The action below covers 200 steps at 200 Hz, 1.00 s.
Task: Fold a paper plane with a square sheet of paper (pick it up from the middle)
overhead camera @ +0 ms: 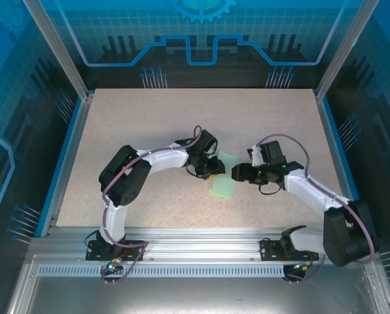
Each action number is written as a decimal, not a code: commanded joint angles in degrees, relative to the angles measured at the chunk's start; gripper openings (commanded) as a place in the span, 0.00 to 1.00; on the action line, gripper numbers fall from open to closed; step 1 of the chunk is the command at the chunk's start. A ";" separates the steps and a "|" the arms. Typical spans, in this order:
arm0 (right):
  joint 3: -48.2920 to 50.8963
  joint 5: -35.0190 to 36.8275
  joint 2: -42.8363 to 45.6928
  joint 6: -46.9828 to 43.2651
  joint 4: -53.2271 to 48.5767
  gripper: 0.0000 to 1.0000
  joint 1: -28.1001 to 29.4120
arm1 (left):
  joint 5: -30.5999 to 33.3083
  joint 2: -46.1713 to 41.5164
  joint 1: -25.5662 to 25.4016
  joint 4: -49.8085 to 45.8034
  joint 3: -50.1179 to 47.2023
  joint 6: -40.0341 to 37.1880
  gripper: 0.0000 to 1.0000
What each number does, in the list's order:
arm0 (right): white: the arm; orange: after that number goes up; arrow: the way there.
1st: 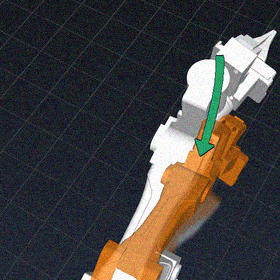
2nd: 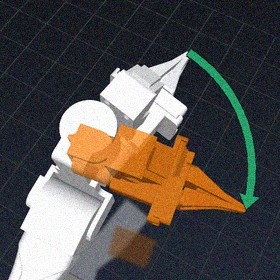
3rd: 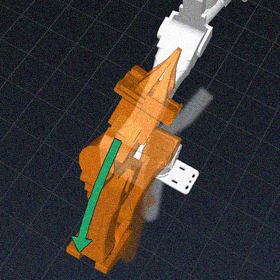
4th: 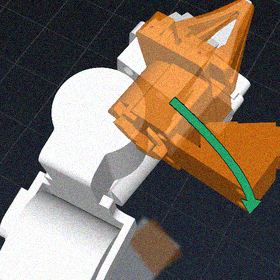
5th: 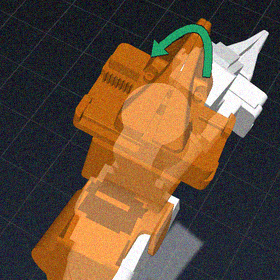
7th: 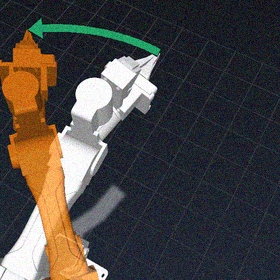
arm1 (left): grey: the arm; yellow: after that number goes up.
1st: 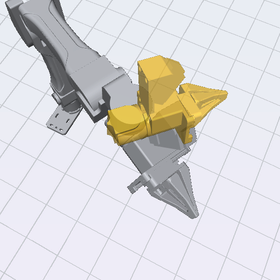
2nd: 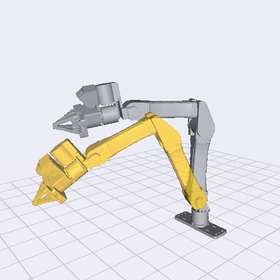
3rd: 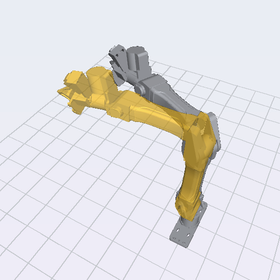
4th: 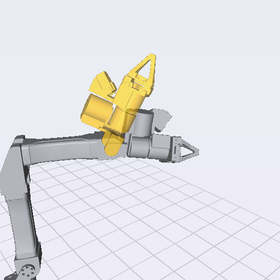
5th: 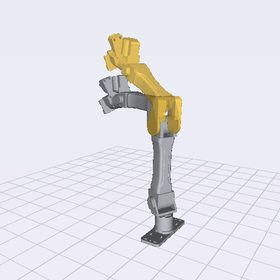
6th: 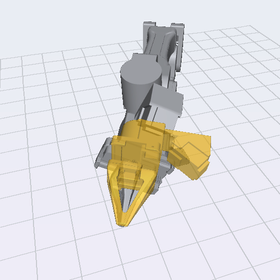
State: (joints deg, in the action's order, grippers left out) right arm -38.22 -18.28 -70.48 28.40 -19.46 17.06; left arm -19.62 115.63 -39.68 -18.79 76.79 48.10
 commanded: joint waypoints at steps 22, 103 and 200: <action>0.30 5.21 6.36 -2.61 -4.60 0.68 1.05 | -1.20 1.43 0.21 -0.51 1.20 0.28 0.36; 2.19 15.37 17.40 -2.12 -2.63 0.85 0.96 | -1.83 2.72 0.14 -0.35 2.27 0.23 0.36; -2.27 4.56 3.09 -5.68 -4.27 0.80 1.43 | -1.71 3.23 0.21 -0.20 1.93 0.36 0.36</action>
State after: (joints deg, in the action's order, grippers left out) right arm -37.89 -10.41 -66.59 25.30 -23.20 17.39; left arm -20.01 117.60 -39.68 -18.74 77.67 48.12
